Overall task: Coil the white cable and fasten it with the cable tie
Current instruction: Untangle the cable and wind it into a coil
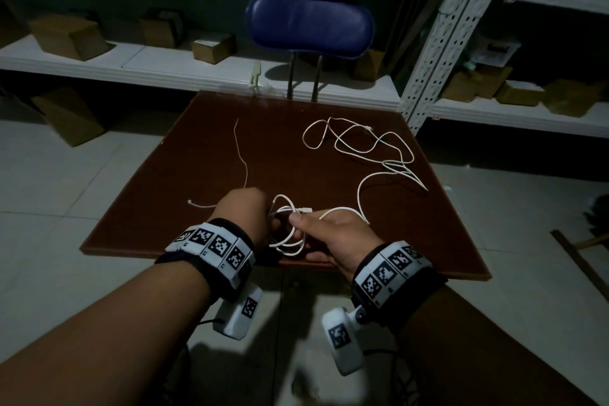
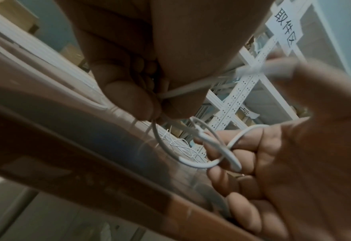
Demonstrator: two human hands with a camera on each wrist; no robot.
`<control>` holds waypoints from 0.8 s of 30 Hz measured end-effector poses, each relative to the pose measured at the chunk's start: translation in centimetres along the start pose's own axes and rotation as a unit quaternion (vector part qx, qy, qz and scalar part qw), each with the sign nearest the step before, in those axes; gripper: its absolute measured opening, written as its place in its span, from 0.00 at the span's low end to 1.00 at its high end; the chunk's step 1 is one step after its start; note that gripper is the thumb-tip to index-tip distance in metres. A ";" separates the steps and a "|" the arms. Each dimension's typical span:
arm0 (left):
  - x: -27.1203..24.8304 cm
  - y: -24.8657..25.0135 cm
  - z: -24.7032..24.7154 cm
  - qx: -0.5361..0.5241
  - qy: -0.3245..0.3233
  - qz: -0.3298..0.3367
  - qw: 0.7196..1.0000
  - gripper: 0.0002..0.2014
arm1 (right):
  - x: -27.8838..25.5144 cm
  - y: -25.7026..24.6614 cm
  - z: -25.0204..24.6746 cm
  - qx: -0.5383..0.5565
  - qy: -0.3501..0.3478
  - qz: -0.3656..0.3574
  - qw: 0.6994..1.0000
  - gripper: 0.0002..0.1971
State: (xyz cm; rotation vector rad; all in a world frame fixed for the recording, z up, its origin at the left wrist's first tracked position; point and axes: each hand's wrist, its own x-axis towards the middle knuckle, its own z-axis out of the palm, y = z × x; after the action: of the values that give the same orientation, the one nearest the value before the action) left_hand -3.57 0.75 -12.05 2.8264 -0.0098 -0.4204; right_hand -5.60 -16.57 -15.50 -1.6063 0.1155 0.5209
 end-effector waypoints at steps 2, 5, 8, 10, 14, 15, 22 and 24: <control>0.0 -0.1 0.2 -0.013 0.011 0.009 1.000 0.10 | 0.2 0.2 -0.2 -0.007 0.024 -0.001 1.000 0.06; 0.2 -0.5 0.6 -0.118 0.045 0.005 0.992 0.09 | 0.6 0.2 -0.6 0.027 0.067 0.011 0.997 0.06; 0.5 -1.1 0.9 -0.320 0.027 -0.011 0.947 0.10 | 0.5 -0.2 -0.9 0.094 0.077 0.024 0.992 0.04; 0.4 -1.4 0.9 -0.465 -0.053 -0.021 0.883 0.09 | 0.4 -0.3 -1.0 0.119 0.071 0.021 0.990 0.06; 0.4 -2.0 0.8 -0.617 -0.183 0.000 0.765 0.11 | 0.0 -0.4 -1.0 0.134 0.061 0.027 0.989 0.08; 0.5 -2.1 0.8 -0.620 -0.188 0.002 0.762 0.12 | -0.2 -0.4 -1.0 0.137 0.054 0.032 0.989 0.08; 0.9 -2.0 1.5 -0.655 -0.197 -0.021 0.729 0.17 | 0.0 -0.4 -1.4 0.172 0.045 0.059 0.982 0.07; 0.6 -1.4 1.9 -0.671 -0.182 -0.030 0.719 0.18 | 0.0 -0.4 -1.4 0.187 0.038 0.061 0.980 0.07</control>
State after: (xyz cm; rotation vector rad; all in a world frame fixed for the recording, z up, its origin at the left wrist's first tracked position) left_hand -3.59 1.58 -14.35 1.2708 0.2162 -0.6307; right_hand -5.08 -17.91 -15.12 -1.2547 0.3519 0.4991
